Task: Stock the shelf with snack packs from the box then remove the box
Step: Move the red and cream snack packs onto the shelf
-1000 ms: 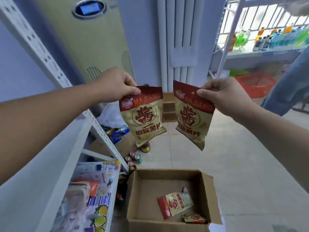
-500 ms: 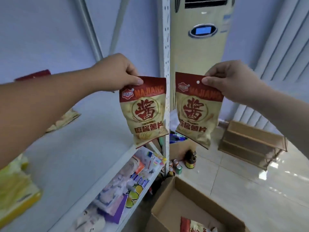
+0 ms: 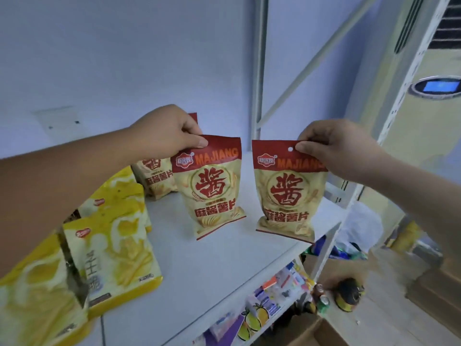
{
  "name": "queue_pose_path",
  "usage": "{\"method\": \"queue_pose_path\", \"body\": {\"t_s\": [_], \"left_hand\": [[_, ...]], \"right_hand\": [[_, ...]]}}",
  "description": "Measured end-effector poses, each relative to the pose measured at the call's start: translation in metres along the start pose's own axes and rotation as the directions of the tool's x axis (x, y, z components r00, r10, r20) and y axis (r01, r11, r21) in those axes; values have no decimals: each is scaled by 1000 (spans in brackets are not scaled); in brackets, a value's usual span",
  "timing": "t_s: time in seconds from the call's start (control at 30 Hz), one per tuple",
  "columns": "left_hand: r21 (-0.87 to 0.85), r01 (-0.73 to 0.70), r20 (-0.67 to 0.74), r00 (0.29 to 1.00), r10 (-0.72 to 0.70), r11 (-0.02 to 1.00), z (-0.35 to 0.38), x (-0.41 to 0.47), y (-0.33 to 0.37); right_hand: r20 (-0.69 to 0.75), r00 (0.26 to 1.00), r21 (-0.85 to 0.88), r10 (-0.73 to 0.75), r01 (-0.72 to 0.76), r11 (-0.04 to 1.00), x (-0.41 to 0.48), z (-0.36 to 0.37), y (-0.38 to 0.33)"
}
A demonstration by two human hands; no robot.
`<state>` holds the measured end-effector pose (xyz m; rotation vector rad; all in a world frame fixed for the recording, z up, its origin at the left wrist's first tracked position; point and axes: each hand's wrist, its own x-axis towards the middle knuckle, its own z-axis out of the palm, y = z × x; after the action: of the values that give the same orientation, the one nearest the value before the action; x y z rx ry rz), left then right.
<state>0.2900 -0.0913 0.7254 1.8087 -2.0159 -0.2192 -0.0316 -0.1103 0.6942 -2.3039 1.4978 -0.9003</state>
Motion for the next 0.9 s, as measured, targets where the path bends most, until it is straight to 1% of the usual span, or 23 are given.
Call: {"method": "queue_pose_path", "body": {"t_s": [0.13,0.3,0.47,0.67,0.8,0.9], "left_hand": [[18,50,2,999,-50,999,-13,7,-50],[44,63,-5,998,-63,997,-17,23,-102],[35,87,-12,996,-86,996,-6,38,-138],[74,141,-36,990,-138,987,8,56,-178],[90,197,-75,979,-190,976,17,70,-203],[94,223,-120,970,-212,970,20,82,-218]], "right_hand": [[57,997,-4,-44,45,999,36,43,-25],[53,994,-30,-100,102,994,70,88,-41],[52,988,-38,-144,146,989,101,126,-45],[125,968,-22,-217,221,975,152,172,-44],[153,959,21,-237,237,971,193,207,-38],[147,954,47,-260,255,966,223,230,-34]]}}
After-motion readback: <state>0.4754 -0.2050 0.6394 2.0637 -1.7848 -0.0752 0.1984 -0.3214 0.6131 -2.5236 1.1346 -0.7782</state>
